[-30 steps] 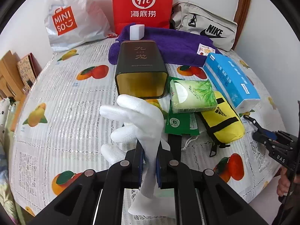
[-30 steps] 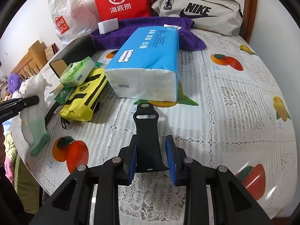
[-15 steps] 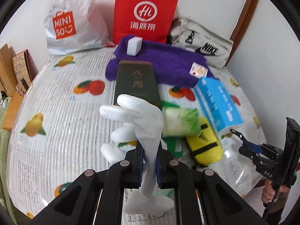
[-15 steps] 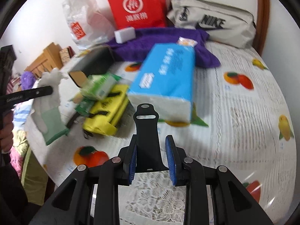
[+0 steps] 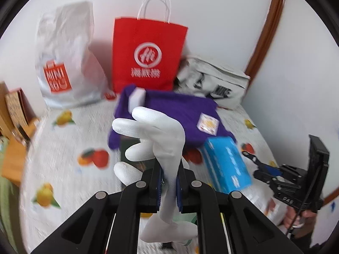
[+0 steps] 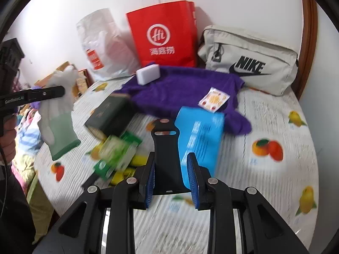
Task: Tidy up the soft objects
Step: 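Carry the glove onto the purple towel with the left gripper while the right gripper brings the strap there, then open both grippers and lift them away from the towel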
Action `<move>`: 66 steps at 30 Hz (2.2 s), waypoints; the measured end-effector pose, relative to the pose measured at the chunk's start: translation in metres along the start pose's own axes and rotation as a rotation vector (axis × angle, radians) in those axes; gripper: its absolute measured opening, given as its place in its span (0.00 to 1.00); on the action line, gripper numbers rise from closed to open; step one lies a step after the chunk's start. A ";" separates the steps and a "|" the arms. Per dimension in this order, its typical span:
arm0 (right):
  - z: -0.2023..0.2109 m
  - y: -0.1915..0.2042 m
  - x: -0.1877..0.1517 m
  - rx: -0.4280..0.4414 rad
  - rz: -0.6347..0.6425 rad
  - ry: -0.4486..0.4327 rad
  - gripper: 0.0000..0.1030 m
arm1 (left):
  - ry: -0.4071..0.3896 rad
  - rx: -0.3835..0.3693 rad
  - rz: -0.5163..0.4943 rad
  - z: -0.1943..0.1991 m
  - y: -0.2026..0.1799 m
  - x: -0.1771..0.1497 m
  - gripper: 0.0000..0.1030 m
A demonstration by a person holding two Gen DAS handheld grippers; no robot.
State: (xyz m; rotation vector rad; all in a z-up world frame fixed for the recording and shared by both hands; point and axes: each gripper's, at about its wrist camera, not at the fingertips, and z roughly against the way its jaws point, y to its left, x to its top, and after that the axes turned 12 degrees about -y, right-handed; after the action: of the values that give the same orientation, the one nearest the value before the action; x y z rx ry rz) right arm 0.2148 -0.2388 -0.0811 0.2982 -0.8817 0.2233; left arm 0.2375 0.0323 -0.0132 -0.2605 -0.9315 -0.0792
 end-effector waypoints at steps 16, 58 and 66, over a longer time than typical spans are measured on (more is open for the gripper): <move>-0.099 -0.052 0.080 -0.113 -0.033 0.018 0.28 | -0.021 0.022 0.045 -0.133 0.013 0.075 0.10; -0.162 -0.068 0.091 -0.070 -0.009 0.113 0.60 | 0.161 0.112 -0.071 -0.204 0.026 0.056 0.58; -0.087 -0.044 0.088 -0.053 -0.042 0.000 0.60 | 0.056 0.084 -0.053 -0.118 0.020 0.040 0.58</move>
State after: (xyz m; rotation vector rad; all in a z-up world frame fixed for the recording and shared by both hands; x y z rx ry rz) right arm 0.3457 -0.2435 -0.0717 0.2668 -0.8788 0.1606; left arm 0.3570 0.0229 -0.0520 -0.1550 -0.8838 -0.0956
